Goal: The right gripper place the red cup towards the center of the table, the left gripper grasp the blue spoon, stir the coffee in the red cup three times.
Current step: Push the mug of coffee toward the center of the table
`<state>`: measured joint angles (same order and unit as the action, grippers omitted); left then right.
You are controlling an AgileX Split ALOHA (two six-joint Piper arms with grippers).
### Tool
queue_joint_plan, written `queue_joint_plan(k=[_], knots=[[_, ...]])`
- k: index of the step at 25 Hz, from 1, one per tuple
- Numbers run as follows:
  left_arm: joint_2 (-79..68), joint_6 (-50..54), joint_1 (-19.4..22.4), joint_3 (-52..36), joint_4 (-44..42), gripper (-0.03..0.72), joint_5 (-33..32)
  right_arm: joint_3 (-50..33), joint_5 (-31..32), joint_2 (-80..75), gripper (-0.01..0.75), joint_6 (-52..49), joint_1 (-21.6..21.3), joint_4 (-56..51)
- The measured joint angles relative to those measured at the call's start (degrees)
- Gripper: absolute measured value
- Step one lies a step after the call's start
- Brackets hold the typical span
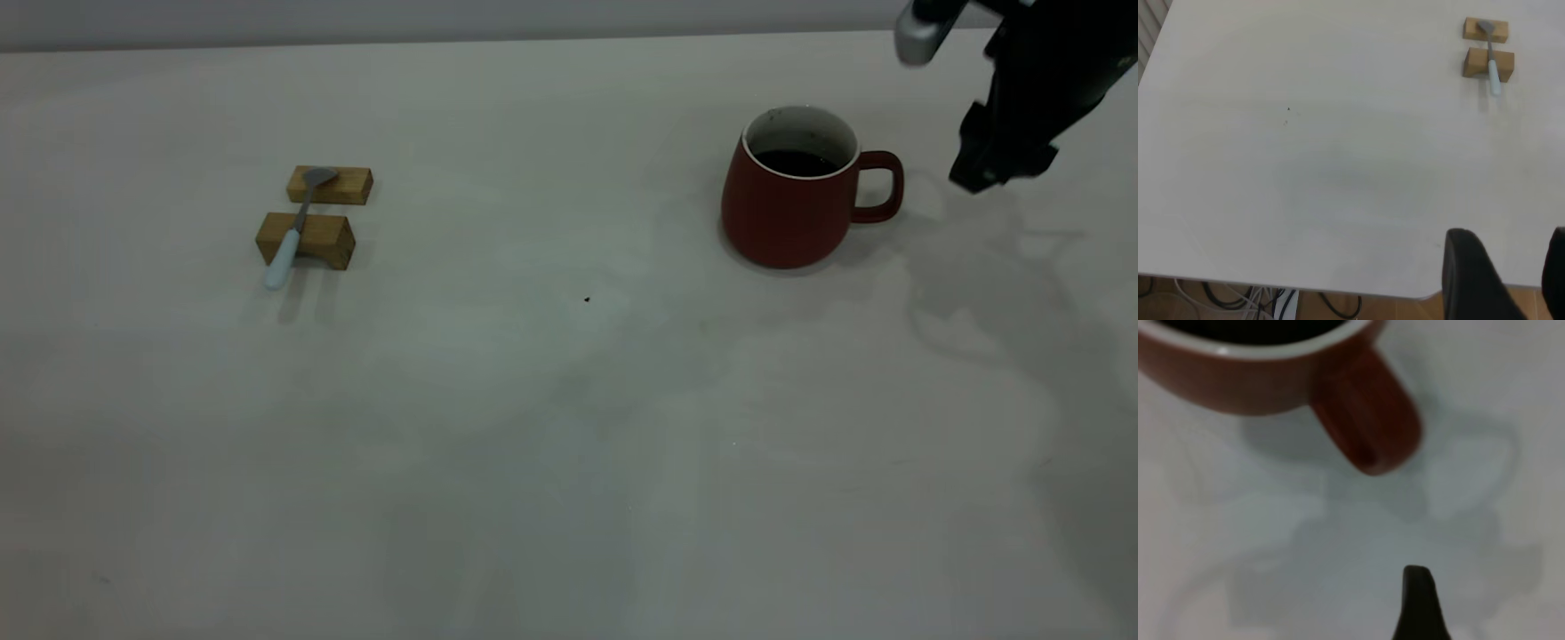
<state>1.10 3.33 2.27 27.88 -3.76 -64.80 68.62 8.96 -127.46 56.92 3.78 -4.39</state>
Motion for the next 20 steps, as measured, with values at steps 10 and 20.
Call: queue_joint_plan(k=[10, 20], knots=[[0.0, 0.0, 0.0, 0.0, 0.0, 0.341, 0.0, 0.0, -7.0, -4.0, 0.574, 0.5, 4.7, -0.3], [0.0, 0.0, 0.0, 0.0, 0.0, 0.341, 0.0, 0.1, -13.2, -7.2, 0.574, 0.6, 9.4, -0.3]])
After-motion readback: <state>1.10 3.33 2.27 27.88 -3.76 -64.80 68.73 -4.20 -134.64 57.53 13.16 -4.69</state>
